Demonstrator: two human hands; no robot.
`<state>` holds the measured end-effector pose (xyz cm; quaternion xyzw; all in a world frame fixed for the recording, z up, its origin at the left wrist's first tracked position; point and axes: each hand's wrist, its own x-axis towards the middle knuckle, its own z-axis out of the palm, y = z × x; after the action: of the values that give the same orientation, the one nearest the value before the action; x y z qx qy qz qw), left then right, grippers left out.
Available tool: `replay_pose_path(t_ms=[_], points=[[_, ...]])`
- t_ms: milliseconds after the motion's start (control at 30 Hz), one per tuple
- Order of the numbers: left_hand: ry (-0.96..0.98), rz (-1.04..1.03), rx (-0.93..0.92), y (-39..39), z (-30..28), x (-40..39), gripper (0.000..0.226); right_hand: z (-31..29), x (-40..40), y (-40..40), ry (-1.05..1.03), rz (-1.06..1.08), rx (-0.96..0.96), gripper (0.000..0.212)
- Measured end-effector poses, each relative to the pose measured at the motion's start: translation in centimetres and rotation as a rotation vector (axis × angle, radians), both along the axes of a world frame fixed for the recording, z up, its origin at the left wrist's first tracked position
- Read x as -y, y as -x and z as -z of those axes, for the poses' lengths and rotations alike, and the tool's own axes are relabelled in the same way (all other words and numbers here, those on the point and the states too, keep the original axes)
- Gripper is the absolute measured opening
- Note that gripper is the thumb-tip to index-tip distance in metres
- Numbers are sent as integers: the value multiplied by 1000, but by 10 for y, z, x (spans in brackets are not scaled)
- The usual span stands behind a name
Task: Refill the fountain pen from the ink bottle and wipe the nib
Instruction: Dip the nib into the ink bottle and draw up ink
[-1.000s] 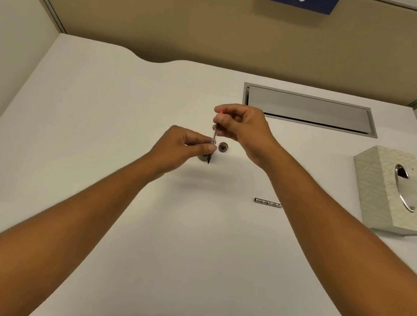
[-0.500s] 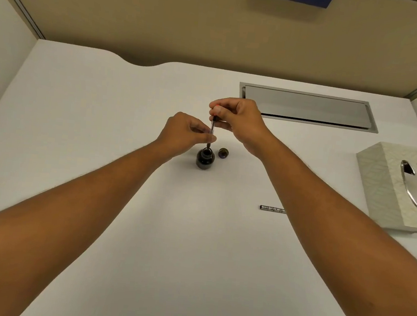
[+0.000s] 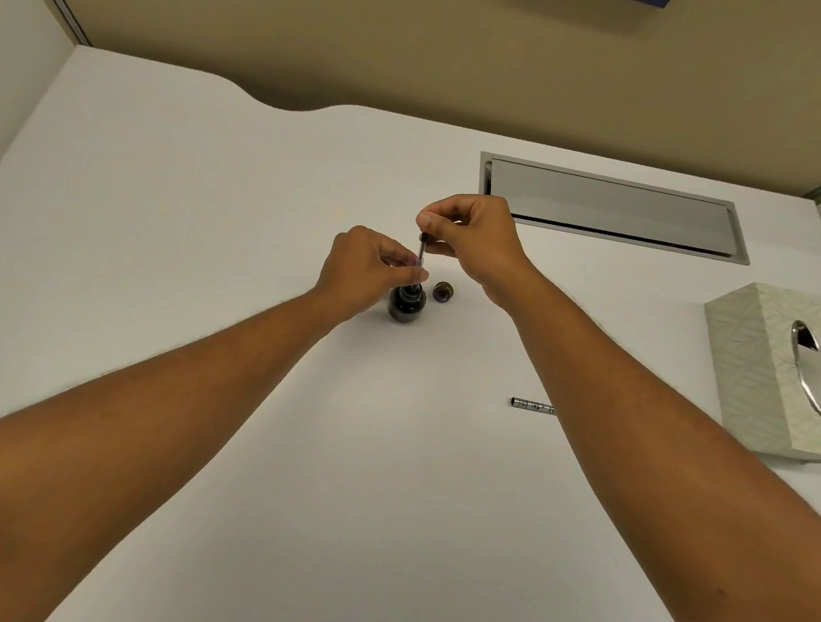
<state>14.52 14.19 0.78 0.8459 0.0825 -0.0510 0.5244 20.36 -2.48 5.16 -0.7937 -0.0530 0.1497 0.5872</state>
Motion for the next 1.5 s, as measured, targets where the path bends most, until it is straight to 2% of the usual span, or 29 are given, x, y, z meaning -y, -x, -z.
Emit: replay_pose_path(t_ms=[733, 1200, 1333, 1500], points=[[-40, -23, 50, 3, 15, 3, 17, 8, 3, 3, 93, 42, 33, 27], [-47, -52, 79, 6, 21, 5, 21, 14, 5, 13, 123, 72, 77, 19], [-36, -52, 69, 6, 22, 5, 22, 13, 5, 13, 142, -4, 64, 10], [-24, -60, 56, 7, 22, 5, 22, 13, 5, 14, 159, -70, 59, 13]])
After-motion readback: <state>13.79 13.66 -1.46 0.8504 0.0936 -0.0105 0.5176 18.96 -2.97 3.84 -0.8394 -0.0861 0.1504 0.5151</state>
